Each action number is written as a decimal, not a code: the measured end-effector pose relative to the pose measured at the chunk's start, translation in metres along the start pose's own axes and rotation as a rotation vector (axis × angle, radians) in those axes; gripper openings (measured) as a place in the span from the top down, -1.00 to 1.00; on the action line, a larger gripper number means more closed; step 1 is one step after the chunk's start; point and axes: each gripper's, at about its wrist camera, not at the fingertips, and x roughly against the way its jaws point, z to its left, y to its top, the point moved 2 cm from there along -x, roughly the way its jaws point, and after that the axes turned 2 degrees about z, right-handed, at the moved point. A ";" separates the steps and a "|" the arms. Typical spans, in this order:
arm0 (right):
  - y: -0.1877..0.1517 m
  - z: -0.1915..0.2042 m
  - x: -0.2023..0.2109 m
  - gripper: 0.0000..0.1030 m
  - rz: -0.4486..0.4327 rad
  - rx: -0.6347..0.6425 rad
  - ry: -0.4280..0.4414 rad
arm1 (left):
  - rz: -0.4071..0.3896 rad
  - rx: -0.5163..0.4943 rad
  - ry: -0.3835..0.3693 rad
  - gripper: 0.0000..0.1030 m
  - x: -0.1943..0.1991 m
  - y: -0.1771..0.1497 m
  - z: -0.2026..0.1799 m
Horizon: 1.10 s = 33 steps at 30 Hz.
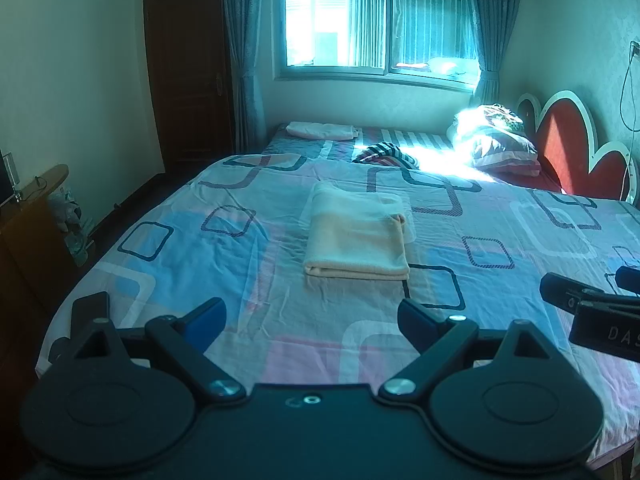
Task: Fold small clothes
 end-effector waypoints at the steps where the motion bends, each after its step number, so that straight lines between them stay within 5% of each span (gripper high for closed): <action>1: 0.000 0.000 -0.001 -0.99 0.001 0.000 0.000 | 0.000 0.001 -0.001 -0.79 0.000 0.000 0.000; 33: 0.001 -0.002 -0.004 -0.99 0.011 -0.008 0.003 | 0.002 -0.004 0.005 -0.79 0.000 0.008 -0.003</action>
